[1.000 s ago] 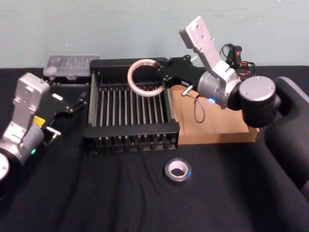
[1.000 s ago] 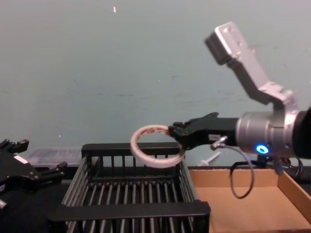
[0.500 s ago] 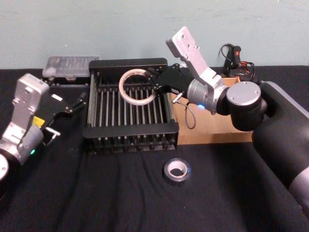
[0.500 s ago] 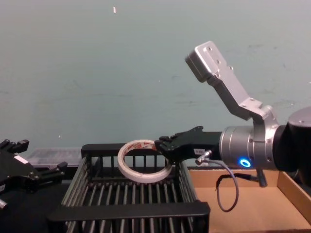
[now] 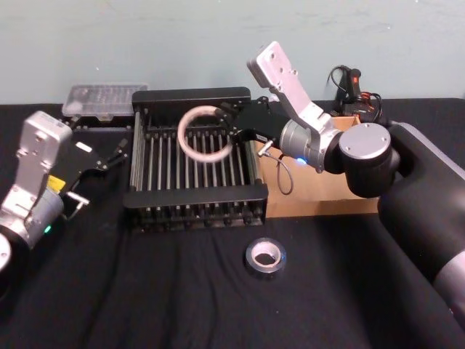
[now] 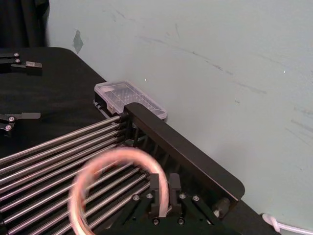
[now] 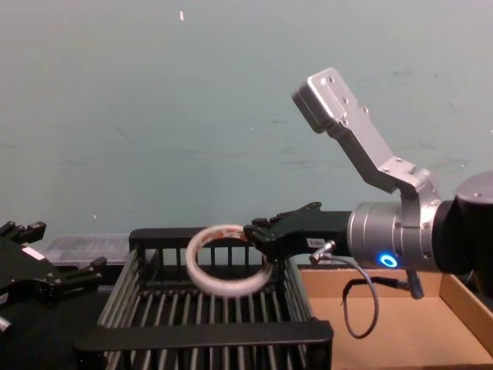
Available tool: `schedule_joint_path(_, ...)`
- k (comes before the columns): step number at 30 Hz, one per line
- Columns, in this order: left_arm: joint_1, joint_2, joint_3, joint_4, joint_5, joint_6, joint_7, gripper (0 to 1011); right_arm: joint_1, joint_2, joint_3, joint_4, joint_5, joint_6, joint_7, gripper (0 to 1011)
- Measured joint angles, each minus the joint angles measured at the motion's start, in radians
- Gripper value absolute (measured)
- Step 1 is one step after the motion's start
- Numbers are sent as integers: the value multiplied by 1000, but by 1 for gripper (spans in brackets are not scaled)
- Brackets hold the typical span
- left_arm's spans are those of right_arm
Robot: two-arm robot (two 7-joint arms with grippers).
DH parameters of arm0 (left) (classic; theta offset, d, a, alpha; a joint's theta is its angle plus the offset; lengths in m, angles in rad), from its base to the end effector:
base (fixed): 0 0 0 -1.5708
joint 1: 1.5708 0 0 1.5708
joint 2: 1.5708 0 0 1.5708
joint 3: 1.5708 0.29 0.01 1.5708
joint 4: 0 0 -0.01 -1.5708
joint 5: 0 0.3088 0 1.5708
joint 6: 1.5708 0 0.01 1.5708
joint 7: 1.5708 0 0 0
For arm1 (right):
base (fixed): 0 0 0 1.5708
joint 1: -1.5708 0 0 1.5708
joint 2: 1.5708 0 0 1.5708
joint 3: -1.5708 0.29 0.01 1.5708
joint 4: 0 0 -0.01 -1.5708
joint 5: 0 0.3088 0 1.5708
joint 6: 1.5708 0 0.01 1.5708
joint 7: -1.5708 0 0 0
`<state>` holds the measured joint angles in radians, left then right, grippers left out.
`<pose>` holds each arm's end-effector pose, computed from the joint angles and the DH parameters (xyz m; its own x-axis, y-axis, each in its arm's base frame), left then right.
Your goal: Pick up the white tape and place it into the black box , Pick up the silver tape and place it into the brown box.
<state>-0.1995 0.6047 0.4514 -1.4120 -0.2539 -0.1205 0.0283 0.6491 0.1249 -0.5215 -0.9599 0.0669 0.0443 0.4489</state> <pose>0.3581 0.0827 -0.3023 0.2923 0.8803 0.3738 -0.9553 0.2873 0.0703 0.4818 0.0711 -0.2547 0.7112 -0.6583 0.2465 0.7029 0.6708 -0.2367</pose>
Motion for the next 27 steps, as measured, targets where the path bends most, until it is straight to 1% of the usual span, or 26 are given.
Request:
schedule_joint_path(1,0,0,0,0,0,0,0,1001,0,0,0,0,0,0,0,123)
schedule_joint_path(3,0,0,0,0,0,0,0,1001,0,0,0,-1,0,0,0,192)
schedule_joint_path(6,0,0,0,0,0,0,0,1001,-1,0,1,-1,1,1,-1,263)
schedule_joint_path(8,0,0,0,0,0,0,0,1001,-1,1,1,-2,1,1,-1,341)
schedule_joint_path(9,0,0,0,0,0,0,0,1001,-1,1,1,-2,1,1,-1,353)
schedule_joint_path(11,0,0,0,0,0,0,0,1001,-1,1,1,-2,1,1,-1,436)
schedule_joint_path(13,0,0,0,0,0,0,0,1001,-1,1,2,-2,1,1,-1,492)
schedule_joint_path(14,0,0,0,0,0,0,0,1001,-1,1,2,-2,1,1,-1,492)
schedule_joint_path(15,0,0,0,0,0,0,0,1001,-1,1,2,-2,1,2,-1,549)
schedule_joint_path(19,0,0,0,0,0,0,0,1001,-1,1,2,-3,2,2,-2,681)
schedule_joint_path(20,0,0,0,0,0,0,0,1001,-1,1,2,-3,2,2,-2,736)
schedule_joint_path(23,0,0,0,0,0,0,0,1001,-1,1,2,-3,2,2,-2,794)
schedule_joint_path(24,0,0,0,0,0,0,0,1002,-1,1,2,-3,2,2,-2,847)
schedule_joint_path(26,0,0,0,0,0,0,0,1001,-1,1,2,-3,2,2,-2,878)
schedule_joint_path(27,0,0,0,0,0,0,0,1001,-1,1,2,-3,3,2,-2,925)
